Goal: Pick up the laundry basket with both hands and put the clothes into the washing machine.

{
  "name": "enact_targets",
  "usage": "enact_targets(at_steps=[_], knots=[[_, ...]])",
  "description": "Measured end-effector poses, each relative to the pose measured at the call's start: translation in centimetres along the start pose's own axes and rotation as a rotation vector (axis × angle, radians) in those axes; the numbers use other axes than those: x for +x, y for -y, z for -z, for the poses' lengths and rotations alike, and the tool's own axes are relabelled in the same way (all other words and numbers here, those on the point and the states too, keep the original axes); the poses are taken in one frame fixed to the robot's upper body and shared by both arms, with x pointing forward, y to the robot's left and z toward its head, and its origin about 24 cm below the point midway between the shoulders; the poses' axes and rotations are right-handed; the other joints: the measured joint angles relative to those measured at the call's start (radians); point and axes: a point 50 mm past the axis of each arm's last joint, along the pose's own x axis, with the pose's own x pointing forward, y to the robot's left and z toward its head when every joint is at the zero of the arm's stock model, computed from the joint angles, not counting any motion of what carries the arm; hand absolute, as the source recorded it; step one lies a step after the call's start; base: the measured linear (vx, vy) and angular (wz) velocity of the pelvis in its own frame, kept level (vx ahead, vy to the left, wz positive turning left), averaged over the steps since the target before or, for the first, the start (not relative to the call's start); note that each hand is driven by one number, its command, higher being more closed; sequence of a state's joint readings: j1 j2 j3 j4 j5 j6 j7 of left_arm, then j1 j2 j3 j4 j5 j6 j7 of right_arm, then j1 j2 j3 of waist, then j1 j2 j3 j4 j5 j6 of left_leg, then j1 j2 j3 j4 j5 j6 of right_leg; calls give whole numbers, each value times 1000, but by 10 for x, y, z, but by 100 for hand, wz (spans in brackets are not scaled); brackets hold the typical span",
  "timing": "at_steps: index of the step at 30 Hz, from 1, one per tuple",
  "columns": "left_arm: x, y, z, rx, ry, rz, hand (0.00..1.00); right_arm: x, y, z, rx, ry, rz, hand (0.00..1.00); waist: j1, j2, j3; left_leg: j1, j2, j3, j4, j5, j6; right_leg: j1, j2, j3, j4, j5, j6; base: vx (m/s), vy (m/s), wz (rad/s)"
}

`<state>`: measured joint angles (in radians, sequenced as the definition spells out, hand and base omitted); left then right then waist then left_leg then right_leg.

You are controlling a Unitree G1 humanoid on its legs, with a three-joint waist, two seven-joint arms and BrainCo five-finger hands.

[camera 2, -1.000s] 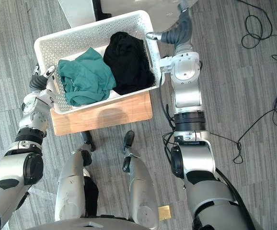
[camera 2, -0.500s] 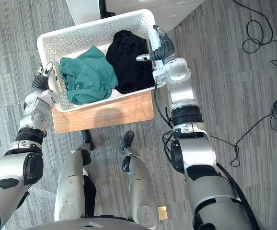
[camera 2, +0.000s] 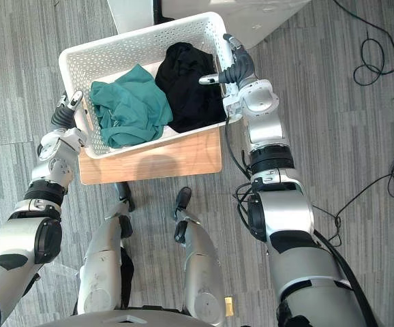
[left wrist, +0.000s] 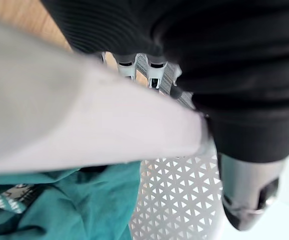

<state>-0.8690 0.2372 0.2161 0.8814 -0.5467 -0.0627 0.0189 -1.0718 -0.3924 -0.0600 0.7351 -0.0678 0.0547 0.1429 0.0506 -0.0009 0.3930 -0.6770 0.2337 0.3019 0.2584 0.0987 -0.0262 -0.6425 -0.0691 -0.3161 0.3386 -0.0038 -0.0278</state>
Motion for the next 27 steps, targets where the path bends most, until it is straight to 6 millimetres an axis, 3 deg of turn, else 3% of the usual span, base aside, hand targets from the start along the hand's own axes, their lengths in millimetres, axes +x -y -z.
enact_targets(at_steps=[3,5,9,15,23,27], knots=[[0,0,0,-9,0,-3,0,-2,7,10,129,-21,67,0,4,0,0,0,1,-1,1,0,0,1,1,0,-1,0,0,43,-41,1],[0,0,0,-30,6,-11,0,-8,10,35,242,-108,142,0,10,0,0,-2,1,0,4,0,0,2,1,-1,-4,0,0,55,-30,1],[-1,-6,-1,-90,21,-59,0,-18,6,62,466,-195,320,0,13,0,0,-15,11,0,34,-18,0,2,5,0,-8,0,0,51,-24,-6],[-2,-1,-5,-151,53,-69,0,-17,17,55,640,-165,448,0,29,0,0,-58,37,-2,103,-54,2,-10,21,1,-12,3,1,44,-9,-6],[-2,-2,-5,-164,57,-73,0,-11,18,41,598,-115,348,0,28,0,0,-65,36,-5,107,-55,3,-19,19,3,-3,2,1,35,-15,0],[-1,-2,-6,-125,52,-54,0,-9,18,40,476,-134,277,0,27,1,0,-66,31,-7,107,-55,3,-25,12,2,16,-8,1,35,-23,4]])
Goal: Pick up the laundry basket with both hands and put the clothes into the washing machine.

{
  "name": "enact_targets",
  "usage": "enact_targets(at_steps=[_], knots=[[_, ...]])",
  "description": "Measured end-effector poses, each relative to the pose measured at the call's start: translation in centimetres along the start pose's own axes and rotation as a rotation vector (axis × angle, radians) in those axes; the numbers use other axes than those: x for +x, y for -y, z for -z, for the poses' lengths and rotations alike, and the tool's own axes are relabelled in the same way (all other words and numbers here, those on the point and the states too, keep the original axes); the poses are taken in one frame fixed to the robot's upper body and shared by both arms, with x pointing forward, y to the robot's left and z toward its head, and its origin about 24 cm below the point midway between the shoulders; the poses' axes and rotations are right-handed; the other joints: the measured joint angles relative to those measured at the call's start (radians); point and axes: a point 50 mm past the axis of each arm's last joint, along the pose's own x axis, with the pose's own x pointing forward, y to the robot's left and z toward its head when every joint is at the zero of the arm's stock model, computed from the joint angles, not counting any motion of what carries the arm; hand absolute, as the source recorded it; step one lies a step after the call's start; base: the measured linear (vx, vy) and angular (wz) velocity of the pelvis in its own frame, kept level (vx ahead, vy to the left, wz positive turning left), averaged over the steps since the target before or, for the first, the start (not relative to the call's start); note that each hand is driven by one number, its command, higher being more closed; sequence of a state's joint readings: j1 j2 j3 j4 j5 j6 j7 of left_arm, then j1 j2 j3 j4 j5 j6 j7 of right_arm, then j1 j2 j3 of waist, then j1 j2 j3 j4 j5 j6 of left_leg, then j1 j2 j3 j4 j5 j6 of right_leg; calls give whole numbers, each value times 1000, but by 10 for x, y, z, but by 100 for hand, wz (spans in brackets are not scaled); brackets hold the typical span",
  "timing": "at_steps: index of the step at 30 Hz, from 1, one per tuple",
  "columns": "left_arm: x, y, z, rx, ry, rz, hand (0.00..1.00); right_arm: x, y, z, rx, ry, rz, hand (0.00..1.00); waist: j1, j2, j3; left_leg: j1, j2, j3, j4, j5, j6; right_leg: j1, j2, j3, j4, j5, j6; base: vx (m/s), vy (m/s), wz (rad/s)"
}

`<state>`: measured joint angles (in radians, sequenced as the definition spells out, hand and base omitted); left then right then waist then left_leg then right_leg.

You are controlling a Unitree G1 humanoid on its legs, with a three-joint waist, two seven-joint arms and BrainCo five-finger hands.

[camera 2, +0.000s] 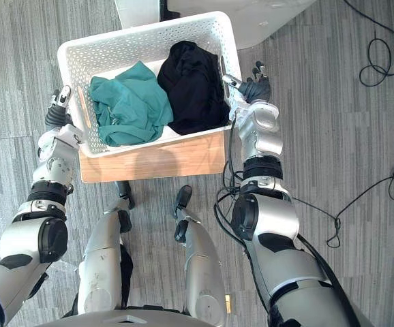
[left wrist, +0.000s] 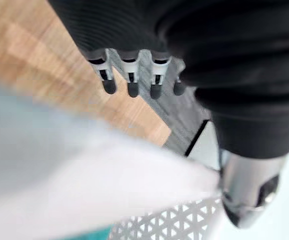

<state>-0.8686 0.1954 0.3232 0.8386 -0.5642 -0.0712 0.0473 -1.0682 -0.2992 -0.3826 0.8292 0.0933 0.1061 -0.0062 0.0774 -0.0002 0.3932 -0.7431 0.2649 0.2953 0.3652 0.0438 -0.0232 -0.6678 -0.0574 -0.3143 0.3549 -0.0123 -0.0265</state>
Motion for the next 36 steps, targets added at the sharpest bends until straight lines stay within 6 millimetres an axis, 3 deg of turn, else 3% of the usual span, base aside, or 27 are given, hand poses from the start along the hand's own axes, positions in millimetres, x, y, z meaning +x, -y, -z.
enact_targets(at_steps=[6,12,19,22,23,25,26,36], knots=[[6,2,-23,298,21,104,0,2,1,-6,-138,-1,-32,0,-1,0,0,-14,-4,1,3,1,1,-22,-9,0,19,-8,0,10,-8,1],[16,47,-54,591,91,288,0,3,-2,-9,-225,0,-79,0,-3,1,1,-36,-1,0,29,-6,8,-35,-10,2,27,-7,1,4,-1,-1],[17,38,-87,962,98,368,0,2,-12,-16,-332,22,-167,0,-6,10,6,-60,25,25,98,-49,13,-65,-4,35,53,-7,2,22,-1,-15],[16,27,-85,1049,62,369,0,1,-15,-23,-375,57,-189,0,-2,18,10,-61,34,47,122,-70,19,-73,-1,60,51,0,11,40,22,-19],[16,26,-84,1076,59,367,0,0,-17,-28,-379,80,-195,100,-1,18,10,-61,34,54,122,-71,20,-78,-1,67,51,1,12,51,23,-24],[16,24,-81,1099,47,370,0,-1,-21,-34,-382,110,-204,100,1,19,11,-61,34,64,121,-72,21,-85,-1,78,50,6,15,35,10,-12],[16,22,-77,1099,36,367,100,-1,-22,-33,-382,109,-208,100,-1,19,11,-61,34,64,121,-72,21,-85,0,79,49,6,15,37,6,-7],[15,15,-67,1080,64,273,100,-6,-32,-42,-349,155,-191,100,-7,19,11,-55,32,68,111,-70,19,-85,2,86,44,10,14,6,-1,0]])
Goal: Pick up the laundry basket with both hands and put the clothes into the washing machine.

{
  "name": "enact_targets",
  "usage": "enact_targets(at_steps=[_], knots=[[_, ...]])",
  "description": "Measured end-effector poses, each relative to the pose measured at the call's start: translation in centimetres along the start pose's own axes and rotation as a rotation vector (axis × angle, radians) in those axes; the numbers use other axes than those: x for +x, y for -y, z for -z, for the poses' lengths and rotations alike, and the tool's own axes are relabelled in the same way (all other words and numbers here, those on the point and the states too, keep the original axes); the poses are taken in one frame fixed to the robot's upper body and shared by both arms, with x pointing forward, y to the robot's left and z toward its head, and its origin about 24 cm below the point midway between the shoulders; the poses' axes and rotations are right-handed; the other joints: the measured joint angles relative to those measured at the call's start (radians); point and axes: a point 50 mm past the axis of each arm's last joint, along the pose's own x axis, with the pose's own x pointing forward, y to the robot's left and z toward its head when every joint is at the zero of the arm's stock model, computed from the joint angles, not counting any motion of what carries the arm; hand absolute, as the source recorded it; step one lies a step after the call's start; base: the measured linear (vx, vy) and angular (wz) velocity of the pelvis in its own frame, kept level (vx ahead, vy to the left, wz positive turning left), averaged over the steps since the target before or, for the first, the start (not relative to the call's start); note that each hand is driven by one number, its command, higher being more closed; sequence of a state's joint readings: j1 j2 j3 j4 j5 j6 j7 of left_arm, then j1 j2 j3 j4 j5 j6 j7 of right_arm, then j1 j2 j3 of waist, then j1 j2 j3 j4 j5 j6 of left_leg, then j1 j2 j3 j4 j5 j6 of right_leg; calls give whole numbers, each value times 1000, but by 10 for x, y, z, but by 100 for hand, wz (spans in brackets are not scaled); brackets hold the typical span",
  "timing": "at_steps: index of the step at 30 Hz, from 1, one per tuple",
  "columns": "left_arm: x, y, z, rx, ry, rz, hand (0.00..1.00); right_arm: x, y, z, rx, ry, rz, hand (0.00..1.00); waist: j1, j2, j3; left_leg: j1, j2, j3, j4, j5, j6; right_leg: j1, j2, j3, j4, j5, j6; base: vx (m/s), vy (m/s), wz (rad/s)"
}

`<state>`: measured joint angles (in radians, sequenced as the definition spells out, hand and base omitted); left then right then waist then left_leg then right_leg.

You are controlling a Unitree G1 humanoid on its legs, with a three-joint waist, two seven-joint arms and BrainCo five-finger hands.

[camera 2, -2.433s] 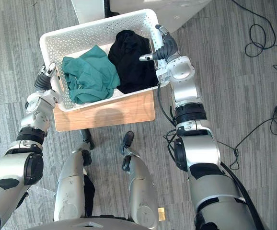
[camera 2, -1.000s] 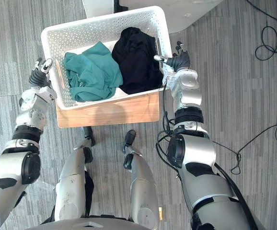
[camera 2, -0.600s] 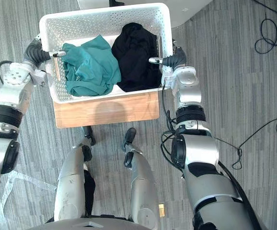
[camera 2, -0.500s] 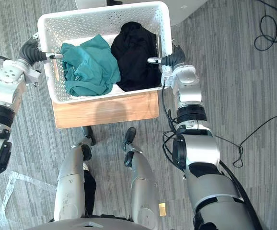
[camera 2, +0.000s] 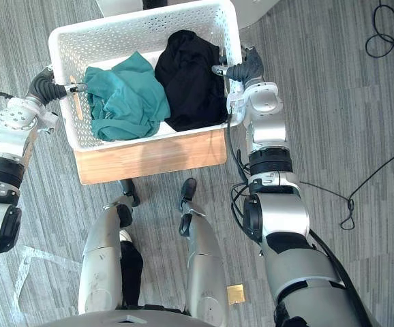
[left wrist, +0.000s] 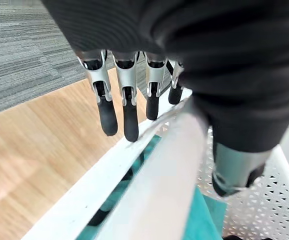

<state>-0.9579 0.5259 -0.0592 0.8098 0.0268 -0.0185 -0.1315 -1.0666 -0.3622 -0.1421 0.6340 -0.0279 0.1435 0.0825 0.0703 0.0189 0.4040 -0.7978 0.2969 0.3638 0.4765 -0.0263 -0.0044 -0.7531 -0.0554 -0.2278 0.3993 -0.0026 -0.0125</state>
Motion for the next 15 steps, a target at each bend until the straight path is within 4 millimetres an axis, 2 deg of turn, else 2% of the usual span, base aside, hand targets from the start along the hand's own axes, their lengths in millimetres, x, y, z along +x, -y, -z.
enact_targets(at_steps=[3,10,15], knots=[[0,4,2,-22,-16,-39,100,-1,-2,-5,8,21,1,100,-1,0,0,7,-5,0,-10,4,-2,1,-1,3,-1,0,0,0,0,0],[1,12,3,-167,-16,-177,100,-1,-5,-1,55,11,31,100,-11,0,0,16,-9,0,-28,15,-5,6,0,3,-5,2,-3,4,-2,0],[-5,31,4,-394,8,-241,100,-16,1,22,172,-18,123,100,-12,0,0,36,-12,0,-32,15,-5,24,-1,3,-5,2,-2,31,-2,2]])
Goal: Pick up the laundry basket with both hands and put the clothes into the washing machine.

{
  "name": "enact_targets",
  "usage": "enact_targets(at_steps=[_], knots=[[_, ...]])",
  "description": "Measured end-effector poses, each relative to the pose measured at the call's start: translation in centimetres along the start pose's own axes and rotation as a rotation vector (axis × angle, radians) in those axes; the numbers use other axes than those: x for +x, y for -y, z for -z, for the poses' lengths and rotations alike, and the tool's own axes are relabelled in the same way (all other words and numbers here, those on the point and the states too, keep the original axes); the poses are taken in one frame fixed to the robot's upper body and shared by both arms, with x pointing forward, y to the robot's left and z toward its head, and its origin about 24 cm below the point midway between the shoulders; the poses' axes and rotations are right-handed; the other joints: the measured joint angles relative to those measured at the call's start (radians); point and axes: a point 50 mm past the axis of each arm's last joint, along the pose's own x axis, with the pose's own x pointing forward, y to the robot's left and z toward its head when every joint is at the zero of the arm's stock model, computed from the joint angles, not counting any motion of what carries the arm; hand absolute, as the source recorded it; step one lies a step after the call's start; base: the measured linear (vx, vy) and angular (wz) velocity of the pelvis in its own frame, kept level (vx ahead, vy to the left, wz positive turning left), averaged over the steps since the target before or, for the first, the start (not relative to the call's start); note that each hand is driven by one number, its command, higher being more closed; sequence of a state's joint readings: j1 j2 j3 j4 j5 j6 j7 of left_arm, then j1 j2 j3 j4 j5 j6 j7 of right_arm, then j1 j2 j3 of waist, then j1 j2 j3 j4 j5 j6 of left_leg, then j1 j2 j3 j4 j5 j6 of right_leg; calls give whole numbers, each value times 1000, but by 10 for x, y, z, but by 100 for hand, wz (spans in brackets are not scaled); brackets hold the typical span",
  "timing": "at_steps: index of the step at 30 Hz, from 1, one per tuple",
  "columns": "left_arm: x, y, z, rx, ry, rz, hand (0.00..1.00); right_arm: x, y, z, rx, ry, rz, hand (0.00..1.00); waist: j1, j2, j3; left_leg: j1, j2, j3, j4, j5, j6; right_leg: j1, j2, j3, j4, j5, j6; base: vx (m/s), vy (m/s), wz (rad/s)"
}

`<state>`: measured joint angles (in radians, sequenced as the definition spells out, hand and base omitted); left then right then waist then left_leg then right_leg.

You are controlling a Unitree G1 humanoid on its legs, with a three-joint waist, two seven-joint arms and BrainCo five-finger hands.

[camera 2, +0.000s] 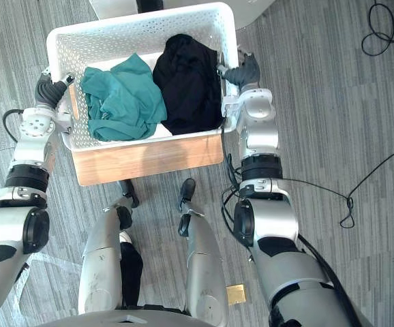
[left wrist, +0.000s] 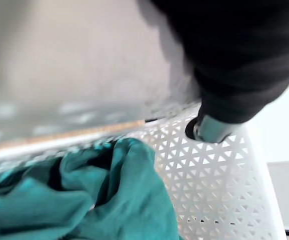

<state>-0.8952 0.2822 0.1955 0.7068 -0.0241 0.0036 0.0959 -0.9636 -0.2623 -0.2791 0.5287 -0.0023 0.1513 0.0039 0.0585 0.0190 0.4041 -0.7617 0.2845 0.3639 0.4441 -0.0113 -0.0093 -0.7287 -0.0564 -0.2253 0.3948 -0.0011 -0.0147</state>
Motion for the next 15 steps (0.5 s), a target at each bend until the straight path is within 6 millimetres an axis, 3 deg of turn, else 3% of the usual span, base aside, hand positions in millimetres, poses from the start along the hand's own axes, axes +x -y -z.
enact_targets(at_steps=[5,8,10,13,15], knots=[[-30,14,22,-208,0,20,100,-39,15,19,10,53,59,100,-7,3,2,54,-18,-6,-12,-5,-2,52,-16,-5,9,-21,9,56,4,10],[-67,21,52,-298,-51,38,100,-79,24,45,-1,44,90,100,-10,3,2,117,-25,-7,-11,-26,-7,117,-28,-12,21,-49,15,76,2,14],[-104,22,79,-345,-129,43,100,-111,31,73,-13,-36,108,100,-12,3,2,178,-32,-6,-4,-55,-12,175,-41,-13,39,-81,23,114,9,9],[-142,18,100,-375,-204,46,100,-145,36,100,-24,-144,120,100,-12,3,-7,221,-29,-5,25,-91,-19,219,-46,-12,61,-113,28,90,8,2],[-159,15,107,-381,-235,53,100,-163,38,109,-29,-182,120,100,-14,3,-7,245,-24,-2,44,-112,-20,242,-47,-11,77,-131,32,98,5,-3]])
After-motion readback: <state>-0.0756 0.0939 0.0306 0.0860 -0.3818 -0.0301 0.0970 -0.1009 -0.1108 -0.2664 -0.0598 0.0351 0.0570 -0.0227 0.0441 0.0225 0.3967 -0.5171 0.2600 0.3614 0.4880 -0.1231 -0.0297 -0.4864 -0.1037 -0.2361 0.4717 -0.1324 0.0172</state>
